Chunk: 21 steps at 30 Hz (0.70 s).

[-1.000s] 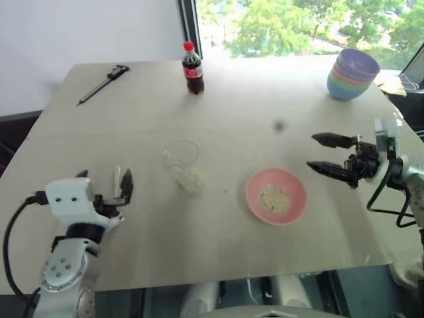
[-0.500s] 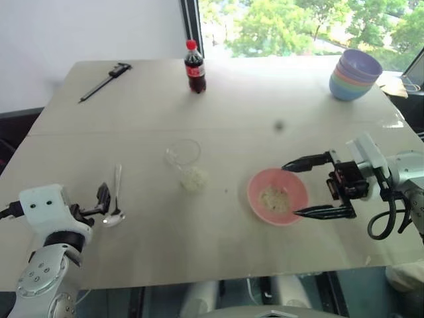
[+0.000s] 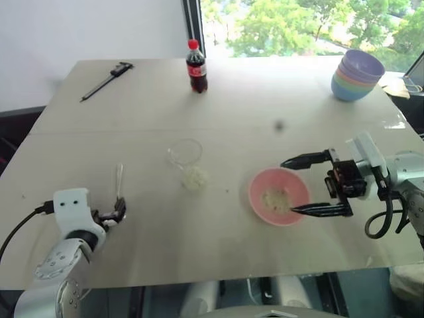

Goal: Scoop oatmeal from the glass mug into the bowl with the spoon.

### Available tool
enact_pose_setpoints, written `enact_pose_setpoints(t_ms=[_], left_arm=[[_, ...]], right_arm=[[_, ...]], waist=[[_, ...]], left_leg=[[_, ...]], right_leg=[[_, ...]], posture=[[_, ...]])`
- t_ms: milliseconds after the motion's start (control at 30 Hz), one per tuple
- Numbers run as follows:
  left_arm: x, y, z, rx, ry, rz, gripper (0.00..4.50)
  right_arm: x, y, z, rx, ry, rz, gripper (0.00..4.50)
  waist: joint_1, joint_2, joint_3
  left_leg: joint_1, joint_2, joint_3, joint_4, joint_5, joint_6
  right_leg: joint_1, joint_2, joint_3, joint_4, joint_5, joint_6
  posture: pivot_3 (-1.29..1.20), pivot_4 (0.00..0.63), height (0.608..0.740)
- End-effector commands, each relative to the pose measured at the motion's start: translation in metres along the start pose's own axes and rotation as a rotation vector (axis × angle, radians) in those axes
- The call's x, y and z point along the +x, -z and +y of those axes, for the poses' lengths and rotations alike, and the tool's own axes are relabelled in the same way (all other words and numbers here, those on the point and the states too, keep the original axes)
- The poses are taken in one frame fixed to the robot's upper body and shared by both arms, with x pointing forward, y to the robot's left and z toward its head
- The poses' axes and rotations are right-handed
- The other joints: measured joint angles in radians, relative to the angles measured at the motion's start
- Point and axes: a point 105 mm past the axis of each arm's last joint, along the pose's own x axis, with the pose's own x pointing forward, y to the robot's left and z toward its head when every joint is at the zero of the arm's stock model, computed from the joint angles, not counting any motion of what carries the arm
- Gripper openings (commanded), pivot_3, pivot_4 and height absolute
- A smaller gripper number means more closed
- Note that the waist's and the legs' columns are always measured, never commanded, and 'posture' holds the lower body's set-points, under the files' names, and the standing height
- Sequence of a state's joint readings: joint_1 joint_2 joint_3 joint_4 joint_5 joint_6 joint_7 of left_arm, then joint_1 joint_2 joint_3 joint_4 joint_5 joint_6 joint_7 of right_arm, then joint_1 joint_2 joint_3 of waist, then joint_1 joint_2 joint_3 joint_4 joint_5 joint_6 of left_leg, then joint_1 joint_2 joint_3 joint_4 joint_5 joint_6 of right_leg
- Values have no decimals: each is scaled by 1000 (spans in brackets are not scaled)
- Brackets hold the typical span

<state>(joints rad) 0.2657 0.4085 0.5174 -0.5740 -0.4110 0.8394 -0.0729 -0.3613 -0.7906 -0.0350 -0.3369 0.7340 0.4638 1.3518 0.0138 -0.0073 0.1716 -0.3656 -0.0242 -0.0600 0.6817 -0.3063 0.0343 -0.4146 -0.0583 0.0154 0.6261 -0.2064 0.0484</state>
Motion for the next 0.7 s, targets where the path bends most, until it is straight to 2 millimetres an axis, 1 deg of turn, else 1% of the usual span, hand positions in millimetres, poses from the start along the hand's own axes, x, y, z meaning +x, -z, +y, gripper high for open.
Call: enact_pose_setpoints(t_ms=[33, 233, 333, 400, 433, 533, 567, 600, 700], left_arm=[[1, 1, -3, 44, 35, 24, 4500], [1, 12, 0, 57, 66, 97, 4500], [1, 16, 3, 51, 66, 120, 3743], [1, 19, 5, 35, 64, 136, 2767], [1, 20, 5, 10, 66, 145, 2209], [2, 25, 8, -38, 57, 173, 907], [2, 26, 9, -40, 52, 180, 371], [2, 28, 10, -45, 50, 187, 14], [2, 29, 12, -56, 40, 185, 14]], right_arm=[[3, -12, 1, -48, 0, -21, 4491], [6, -13, 0, -47, 14, -31, 4491], [8, -14, 0, -49, 18, -39, 4500], [8, -15, -2, -49, 22, -46, 4500], [9, -15, -2, -49, 24, -48, 4500], [10, -16, -4, -35, 34, -66, 4500], [10, -17, -5, -34, 35, -68, 4500], [10, -17, -5, -35, 35, -67, 4500], [11, -19, -7, -38, 39, -70, 4500]], waist=[[0, 0, 0], [0, 0, 0], [0, 1, 0], [-2, 1, -1], [-3, 1, -1], [-4, 3, -1], [-4, 3, -2], [-4, 4, -2], [-4, 6, -3]], left_leg=[[0, 0, 0, 0, 0, 0], [0, 0, -1, 0, 0, 0], [0, 0, 0, 0, 0, 0], [0, 0, 0, 0, 0, 0], [1, 0, 0, -1, 0, 0], [2, 0, 0, -3, 0, 0], [2, 0, 0, -3, 0, 0], [2, 0, 0, -3, 0, 0], [3, 0, 0, -4, 0, 0]], right_leg=[[0, -1, 0, 0, 0, 0], [0, -2, 0, 0, 0, 0], [0, -2, 0, 0, 0, 0], [0, -2, 0, 0, 0, 0], [0, -2, 0, 0, 0, 0], [0, -2, 0, 0, 0, 0], [0, -1, 0, 0, 0, 0], [0, -1, 0, 0, 0, 0], [0, -1, 1, 0, 0, 0]], posture=[[0, 150, 740], [0, 150, 740], [0, 150, 740], [0, 150, 740], [0, 150, 740], [0, 150, 740], [0, 150, 740], [0, 150, 740], [0, 150, 740]])
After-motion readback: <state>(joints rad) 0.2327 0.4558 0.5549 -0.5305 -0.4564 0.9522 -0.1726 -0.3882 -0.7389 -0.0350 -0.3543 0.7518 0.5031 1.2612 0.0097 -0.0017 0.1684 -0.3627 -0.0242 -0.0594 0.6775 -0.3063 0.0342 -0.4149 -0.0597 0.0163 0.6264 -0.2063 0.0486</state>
